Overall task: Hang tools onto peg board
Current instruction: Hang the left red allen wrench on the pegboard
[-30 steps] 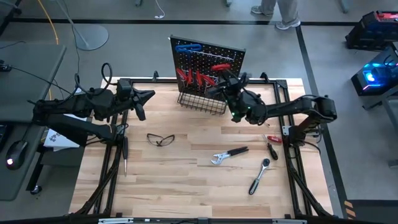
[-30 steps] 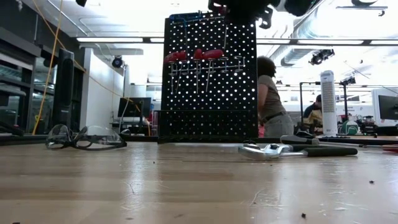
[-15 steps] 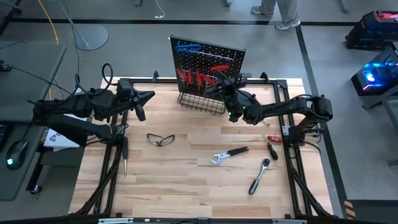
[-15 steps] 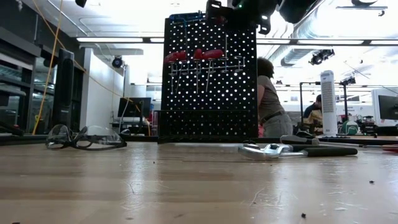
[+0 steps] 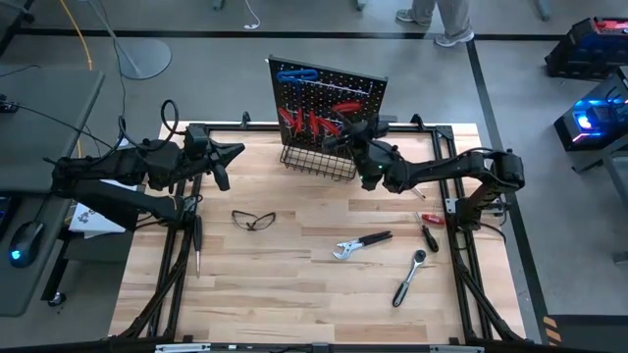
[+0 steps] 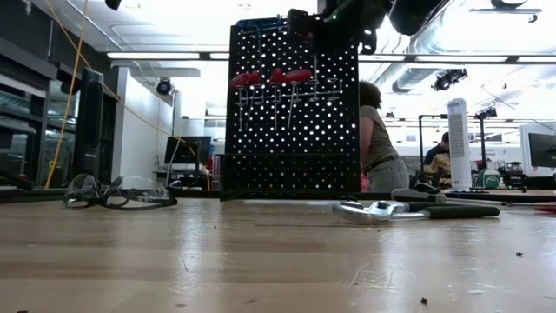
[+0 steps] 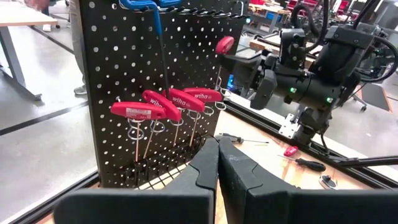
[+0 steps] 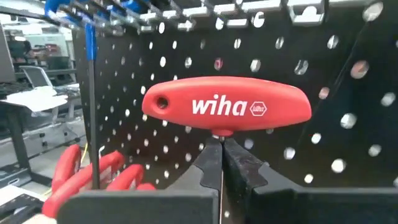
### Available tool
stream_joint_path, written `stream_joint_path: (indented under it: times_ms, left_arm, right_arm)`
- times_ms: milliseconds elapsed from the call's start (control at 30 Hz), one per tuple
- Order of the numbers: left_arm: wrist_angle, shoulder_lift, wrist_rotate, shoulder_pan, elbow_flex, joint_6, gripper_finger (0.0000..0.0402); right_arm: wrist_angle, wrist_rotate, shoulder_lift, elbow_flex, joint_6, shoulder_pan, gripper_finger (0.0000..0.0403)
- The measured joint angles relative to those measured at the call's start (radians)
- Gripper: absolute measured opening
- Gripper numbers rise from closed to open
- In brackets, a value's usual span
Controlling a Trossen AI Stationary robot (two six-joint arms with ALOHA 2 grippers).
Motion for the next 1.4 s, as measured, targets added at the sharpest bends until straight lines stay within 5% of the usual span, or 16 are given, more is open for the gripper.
stream_joint_path:
  times_ms: [333,567,833,1133,1400]
  left_arm:
    - [0.000,0.000,0.000,0.000,0.000,-0.001,0.0000]
    - [0.000,0.000,0.000,0.000,0.000,-0.001,0.0000]
    - [-0.008,0.000,0.000,0.000,0.000,-0.001,0.0000]
    - [-0.031,0.000,0.001,0.000,0.000,-0.019,0.0000]
    - [-0.033,0.000,0.001,0.000,0.000,-0.018,0.0000]
  right_arm:
    - [-0.106,-0.066,0.000,0.000,0.121,0.000,0.0025]
    - [-0.108,-0.050,0.000,0.000,0.119,0.020,0.0127]
    - [-0.107,0.143,-0.001,0.000,0.026,0.061,0.0233]
    - [-0.109,0.277,-0.018,0.000,0.013,0.086,0.0239]
    - [-0.109,0.284,-0.068,0.000,-0.054,0.076,0.0239]
